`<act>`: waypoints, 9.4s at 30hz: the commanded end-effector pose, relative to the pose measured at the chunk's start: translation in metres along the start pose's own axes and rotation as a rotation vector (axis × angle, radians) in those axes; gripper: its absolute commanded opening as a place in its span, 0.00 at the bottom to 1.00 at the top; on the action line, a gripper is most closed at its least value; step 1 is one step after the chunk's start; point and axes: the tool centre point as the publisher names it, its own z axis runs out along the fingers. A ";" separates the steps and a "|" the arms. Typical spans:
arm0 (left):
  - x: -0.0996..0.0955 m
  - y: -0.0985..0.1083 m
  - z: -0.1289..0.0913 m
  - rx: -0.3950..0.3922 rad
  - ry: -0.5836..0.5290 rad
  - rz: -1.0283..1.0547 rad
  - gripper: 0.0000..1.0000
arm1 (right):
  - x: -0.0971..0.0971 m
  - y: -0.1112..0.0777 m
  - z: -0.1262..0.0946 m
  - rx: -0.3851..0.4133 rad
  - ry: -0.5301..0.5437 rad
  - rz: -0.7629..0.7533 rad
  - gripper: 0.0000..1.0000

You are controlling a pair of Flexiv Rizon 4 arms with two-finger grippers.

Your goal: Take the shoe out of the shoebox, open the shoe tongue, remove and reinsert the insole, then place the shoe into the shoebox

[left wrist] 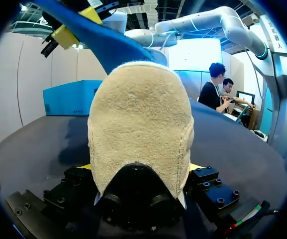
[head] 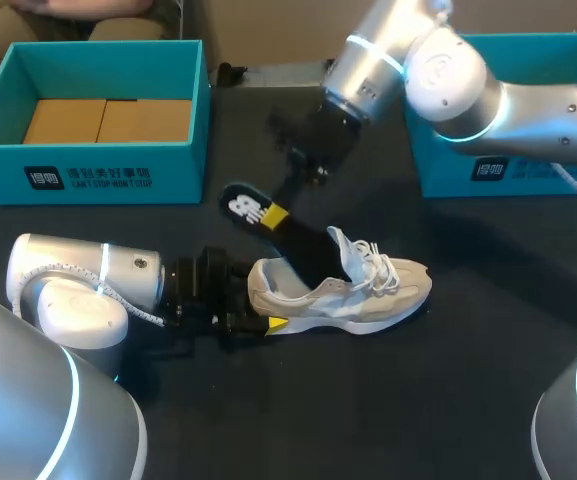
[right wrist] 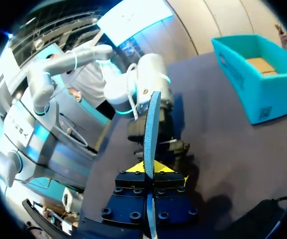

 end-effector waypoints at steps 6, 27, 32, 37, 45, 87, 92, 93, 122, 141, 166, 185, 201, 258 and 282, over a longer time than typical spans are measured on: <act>-0.001 0.001 0.001 -0.006 0.001 -0.001 0.00 | 0.014 0.016 -0.032 -0.119 -0.239 -0.001 0.00; -0.001 0.001 0.001 -0.006 0.001 -0.001 0.00 | 0.001 0.044 -0.055 -0.157 -0.348 0.017 0.00; -0.001 0.001 0.001 -0.006 0.001 -0.001 0.00 | 0.001 0.044 -0.055 -0.157 -0.348 0.016 0.00; -0.001 0.001 0.001 -0.006 0.001 -0.001 0.00 | 0.010 0.051 -0.058 -0.314 -0.408 0.075 0.00; -0.001 0.001 0.001 -0.006 0.001 -0.001 0.00 | 0.021 0.078 -0.072 -0.450 -0.424 0.127 0.00; -0.001 0.001 0.001 -0.006 0.001 -0.001 0.00 | 0.061 0.176 -0.150 -0.709 -0.210 -0.050 0.00; -0.001 0.001 0.001 -0.006 0.001 -0.001 0.00 | 0.074 0.175 -0.157 -0.728 -0.176 0.070 0.00; -0.001 0.001 0.001 -0.006 0.001 -0.001 0.00 | 0.079 0.176 -0.159 -0.757 -0.159 0.092 0.00; -0.001 0.001 0.001 -0.006 0.001 -0.001 0.00 | 0.191 0.161 -0.168 -0.880 -0.159 0.305 0.00; -0.001 0.001 0.001 -0.006 0.001 -0.001 0.00 | 0.228 0.124 -0.151 -0.942 -0.217 0.382 0.00; -0.001 0.001 0.001 -0.006 0.001 -0.001 0.00 | 0.249 0.075 -0.147 -0.878 -0.151 0.418 0.00; -0.001 0.001 0.001 -0.006 0.001 -0.001 0.00 | 0.272 0.062 -0.144 -0.886 -0.160 0.418 0.00; -0.001 0.001 0.001 -0.006 0.001 -0.001 0.00 | 0.275 0.060 -0.145 -0.888 -0.179 0.426 0.00; -0.018 -0.020 -0.062 -0.442 -0.011 0.094 1.00 | 0.275 0.060 -0.145 -0.888 -0.179 0.426 0.00; -0.029 -0.043 -0.063 -0.959 0.001 0.096 1.00 | 0.275 0.060 -0.145 -0.888 -0.179 0.426 0.00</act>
